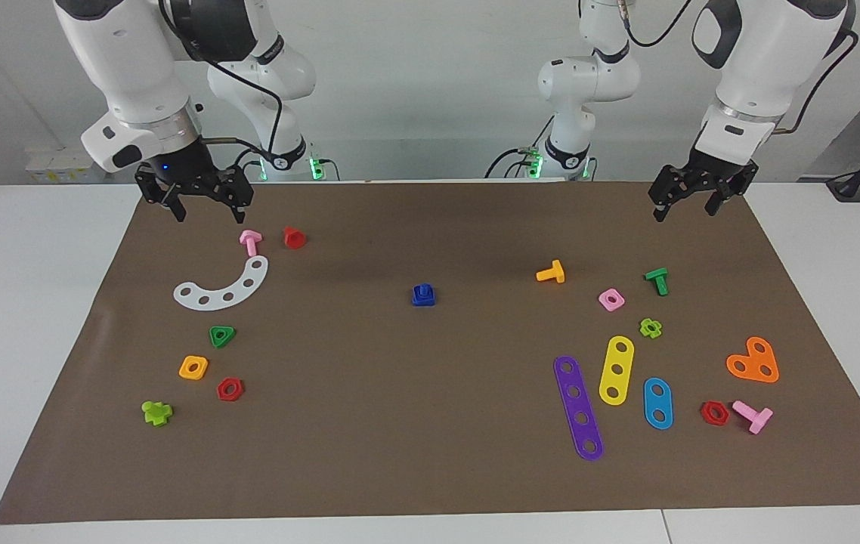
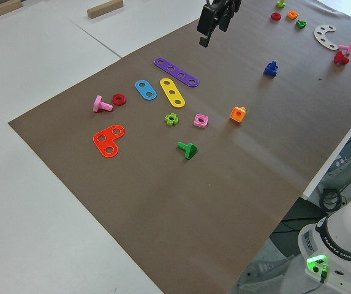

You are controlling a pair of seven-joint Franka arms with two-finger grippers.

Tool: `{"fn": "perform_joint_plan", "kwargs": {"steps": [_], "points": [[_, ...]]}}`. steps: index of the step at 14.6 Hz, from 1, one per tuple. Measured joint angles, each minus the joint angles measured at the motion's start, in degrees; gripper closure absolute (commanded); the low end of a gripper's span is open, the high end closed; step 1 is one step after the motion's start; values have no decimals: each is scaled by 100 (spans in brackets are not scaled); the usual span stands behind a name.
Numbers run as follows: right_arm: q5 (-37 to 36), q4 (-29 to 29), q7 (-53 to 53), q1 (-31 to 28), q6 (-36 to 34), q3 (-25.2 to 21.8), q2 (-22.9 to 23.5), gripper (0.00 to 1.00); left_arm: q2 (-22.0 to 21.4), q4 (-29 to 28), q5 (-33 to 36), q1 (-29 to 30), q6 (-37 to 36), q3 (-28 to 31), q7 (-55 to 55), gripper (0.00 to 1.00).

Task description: Unscrew and place screws in storage area

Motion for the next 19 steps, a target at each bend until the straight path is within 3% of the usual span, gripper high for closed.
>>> {"fn": "perform_joint_plan", "kwargs": {"steps": [14, 19], "points": [[0, 0, 0, 0, 0, 0, 0, 0, -34, -101, -2, -6, -4, -72, 29, 3], [0, 0, 0, 0, 0, 0, 0, 0, -156, -402, -6, -381, 0, -143, 47, 5]]}}
